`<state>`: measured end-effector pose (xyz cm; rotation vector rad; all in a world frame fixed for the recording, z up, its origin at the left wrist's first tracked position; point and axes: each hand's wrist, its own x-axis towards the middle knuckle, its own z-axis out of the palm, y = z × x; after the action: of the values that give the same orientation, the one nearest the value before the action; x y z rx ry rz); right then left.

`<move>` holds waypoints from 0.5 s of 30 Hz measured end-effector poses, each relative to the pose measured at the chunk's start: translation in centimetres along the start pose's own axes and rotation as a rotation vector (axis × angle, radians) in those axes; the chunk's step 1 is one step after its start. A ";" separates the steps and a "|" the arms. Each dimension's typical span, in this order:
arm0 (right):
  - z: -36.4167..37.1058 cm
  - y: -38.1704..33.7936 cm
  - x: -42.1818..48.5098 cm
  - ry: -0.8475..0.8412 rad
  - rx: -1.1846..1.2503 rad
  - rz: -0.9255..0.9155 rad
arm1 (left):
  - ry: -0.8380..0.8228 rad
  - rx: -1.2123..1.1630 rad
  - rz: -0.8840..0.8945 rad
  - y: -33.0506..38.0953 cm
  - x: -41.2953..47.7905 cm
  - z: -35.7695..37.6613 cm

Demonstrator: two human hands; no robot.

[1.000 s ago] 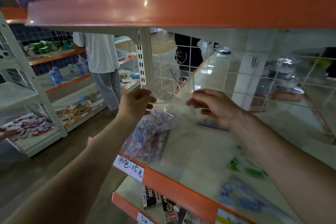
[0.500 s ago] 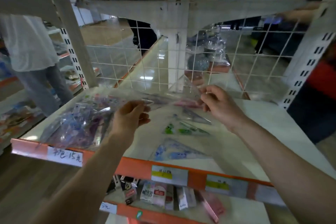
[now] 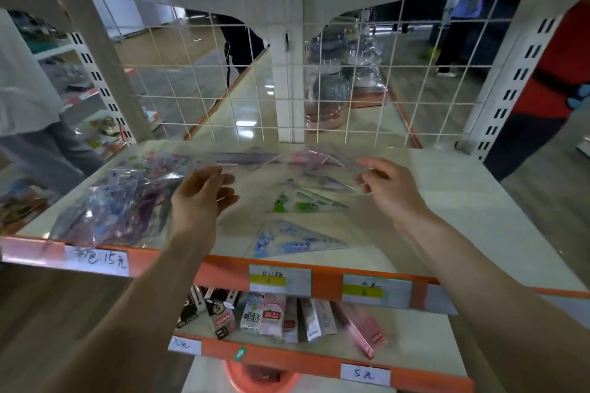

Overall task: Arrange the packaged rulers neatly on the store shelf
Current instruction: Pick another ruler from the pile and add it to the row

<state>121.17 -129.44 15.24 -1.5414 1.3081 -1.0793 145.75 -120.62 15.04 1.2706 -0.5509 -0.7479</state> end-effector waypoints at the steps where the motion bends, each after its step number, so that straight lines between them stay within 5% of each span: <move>1: 0.4 -0.1 0.4 -0.007 -0.009 0.010 | -0.008 0.004 -0.001 0.0 0.1 -0.1; 15: 3.9 -0.9 4.0 -0.094 -0.239 0.094 | -0.057 0.092 0.034 -0.2 0.1 0.3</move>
<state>125.50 -133.09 15.36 -1.6650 1.4699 -0.8051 145.56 -120.88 14.85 1.3251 -0.6586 -0.7395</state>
